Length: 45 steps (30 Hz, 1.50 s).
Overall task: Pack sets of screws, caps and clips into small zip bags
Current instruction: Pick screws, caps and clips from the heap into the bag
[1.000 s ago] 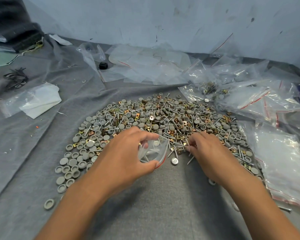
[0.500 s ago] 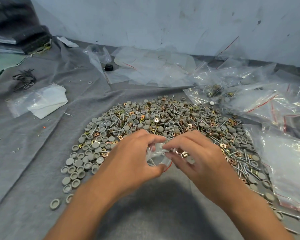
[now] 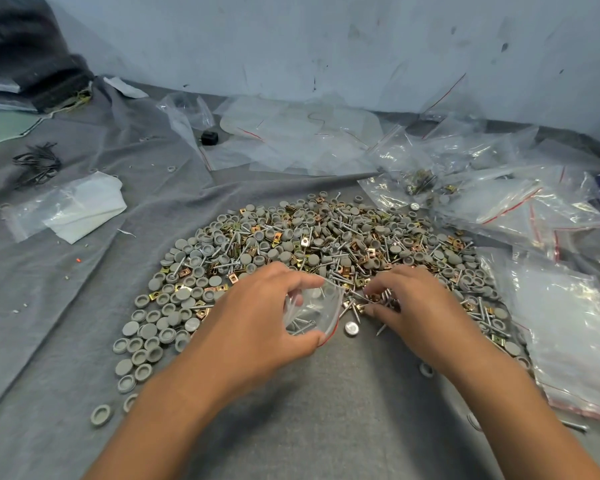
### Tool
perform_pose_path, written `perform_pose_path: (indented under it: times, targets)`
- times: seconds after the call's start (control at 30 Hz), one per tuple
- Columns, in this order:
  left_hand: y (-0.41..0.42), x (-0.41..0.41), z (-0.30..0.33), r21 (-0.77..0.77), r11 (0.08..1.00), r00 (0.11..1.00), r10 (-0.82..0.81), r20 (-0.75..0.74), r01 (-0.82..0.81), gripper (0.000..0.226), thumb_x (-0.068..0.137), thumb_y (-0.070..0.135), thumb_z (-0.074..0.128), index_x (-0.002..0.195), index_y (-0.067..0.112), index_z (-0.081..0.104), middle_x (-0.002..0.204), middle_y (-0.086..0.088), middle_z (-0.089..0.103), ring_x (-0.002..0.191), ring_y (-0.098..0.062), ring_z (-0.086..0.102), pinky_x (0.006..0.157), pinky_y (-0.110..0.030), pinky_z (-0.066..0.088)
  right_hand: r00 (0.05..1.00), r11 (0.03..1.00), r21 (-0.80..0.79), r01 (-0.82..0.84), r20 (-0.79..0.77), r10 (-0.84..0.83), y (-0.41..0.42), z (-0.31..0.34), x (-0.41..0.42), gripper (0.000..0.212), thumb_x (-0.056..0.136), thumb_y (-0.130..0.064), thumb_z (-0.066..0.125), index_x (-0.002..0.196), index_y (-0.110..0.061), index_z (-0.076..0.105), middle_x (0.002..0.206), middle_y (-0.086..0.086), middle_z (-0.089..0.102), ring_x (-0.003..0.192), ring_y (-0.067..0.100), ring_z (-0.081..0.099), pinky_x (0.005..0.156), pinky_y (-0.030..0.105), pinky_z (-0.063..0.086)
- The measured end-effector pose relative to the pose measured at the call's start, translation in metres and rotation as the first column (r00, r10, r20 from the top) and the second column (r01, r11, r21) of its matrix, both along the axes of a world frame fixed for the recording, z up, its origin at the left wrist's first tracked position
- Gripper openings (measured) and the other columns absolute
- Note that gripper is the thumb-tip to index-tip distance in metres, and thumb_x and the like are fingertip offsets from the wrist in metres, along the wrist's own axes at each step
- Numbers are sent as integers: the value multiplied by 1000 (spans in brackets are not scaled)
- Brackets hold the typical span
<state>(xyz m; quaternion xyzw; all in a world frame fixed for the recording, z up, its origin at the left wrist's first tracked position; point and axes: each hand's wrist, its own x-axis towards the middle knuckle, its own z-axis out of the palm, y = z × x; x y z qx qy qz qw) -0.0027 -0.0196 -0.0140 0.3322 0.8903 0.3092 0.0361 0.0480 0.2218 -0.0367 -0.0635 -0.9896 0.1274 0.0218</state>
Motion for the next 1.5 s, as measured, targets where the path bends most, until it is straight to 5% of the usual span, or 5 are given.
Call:
perform_pose_path:
  times: [0.27, 0.4, 0.83, 1.07, 1.5]
  targets:
    - [-1, 0, 0, -16, 1000, 1000, 3, 1, -3, 64, 76, 56, 77, 135, 51, 52, 105, 27, 53, 97, 13, 47, 87, -24, 51, 1000, 997, 76, 19, 11, -19, 1, -9, -1, 7, 98, -49, 53, 98, -42, 55, 96, -22, 43, 94, 7, 38, 73, 27, 33]
    - [0, 1, 2, -10, 1000, 1000, 7, -5, -7, 63, 77, 55, 76, 135, 50, 53, 106, 27, 53, 97, 12, 47, 88, -25, 51, 988, 961, -278, -3, -150, -40, -1, 5, 3, 15, 99, -36, 58, 85, -41, 54, 81, -18, 59, 79, -1, 54, 62, 16, 36]
    - [3, 2, 3, 4, 1000, 1000, 13, 9, -13, 62, 76, 54, 76, 134, 47, 57, 103, 24, 54, 91, 9, 49, 83, -25, 50, 851, 870, -346, -351, -506, 142, -39, 24, 11, 26, 86, -28, 73, 111, -31, 69, 98, -23, 66, 88, -5, 65, 73, 5, 46]
    - [-3, -1, 5, 78, 994, 997, 78, -11, -77, 61, 74, 52, 78, 132, 45, 59, 99, 24, 54, 94, 11, 48, 71, -15, 38, 996, 994, -79, -79, 42, 82, -3, -1, 1, 22, 92, -32, 70, 113, -38, 68, 106, -21, 58, 98, -1, 55, 93, 28, 50]
    - [-2, -2, 3, 54, 996, 997, 70, -17, -69, 63, 74, 54, 77, 134, 45, 58, 104, 27, 54, 97, 13, 47, 76, -16, 42, 988, 983, -99, -153, 3, 154, -12, -3, 1, 24, 98, -33, 61, 120, -42, 59, 102, -20, 51, 96, 3, 51, 83, 27, 48]
